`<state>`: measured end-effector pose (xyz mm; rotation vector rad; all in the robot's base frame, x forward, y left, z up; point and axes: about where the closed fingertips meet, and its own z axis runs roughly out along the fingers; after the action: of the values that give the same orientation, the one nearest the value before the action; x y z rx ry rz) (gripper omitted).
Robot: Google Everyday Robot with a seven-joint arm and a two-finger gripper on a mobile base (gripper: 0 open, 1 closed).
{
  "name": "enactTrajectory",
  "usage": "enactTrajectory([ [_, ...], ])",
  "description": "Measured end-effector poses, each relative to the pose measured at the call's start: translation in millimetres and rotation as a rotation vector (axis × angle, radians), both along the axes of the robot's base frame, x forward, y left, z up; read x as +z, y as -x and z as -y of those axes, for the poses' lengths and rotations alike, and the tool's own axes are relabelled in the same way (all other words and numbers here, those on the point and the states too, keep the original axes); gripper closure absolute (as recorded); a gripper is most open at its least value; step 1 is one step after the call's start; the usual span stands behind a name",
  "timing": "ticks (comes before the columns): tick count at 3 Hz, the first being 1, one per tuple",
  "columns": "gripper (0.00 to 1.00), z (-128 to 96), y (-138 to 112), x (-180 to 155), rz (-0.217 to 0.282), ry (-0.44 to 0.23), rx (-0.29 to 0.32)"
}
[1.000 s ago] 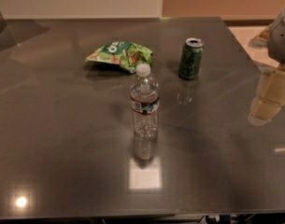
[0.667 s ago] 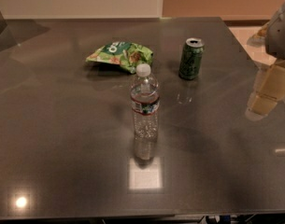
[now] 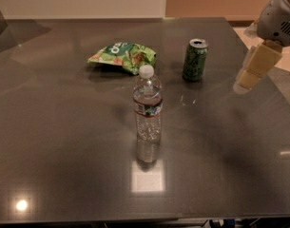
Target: Knock green can over
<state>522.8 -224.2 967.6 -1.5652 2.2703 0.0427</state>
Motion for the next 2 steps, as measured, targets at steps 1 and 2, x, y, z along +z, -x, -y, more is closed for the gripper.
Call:
enactTrajectory([
  [1,0.00,8,-45,-6,0.031,-0.070,-0.059],
  [2,0.00,5,-88,-16,0.056,-0.153,-0.094],
])
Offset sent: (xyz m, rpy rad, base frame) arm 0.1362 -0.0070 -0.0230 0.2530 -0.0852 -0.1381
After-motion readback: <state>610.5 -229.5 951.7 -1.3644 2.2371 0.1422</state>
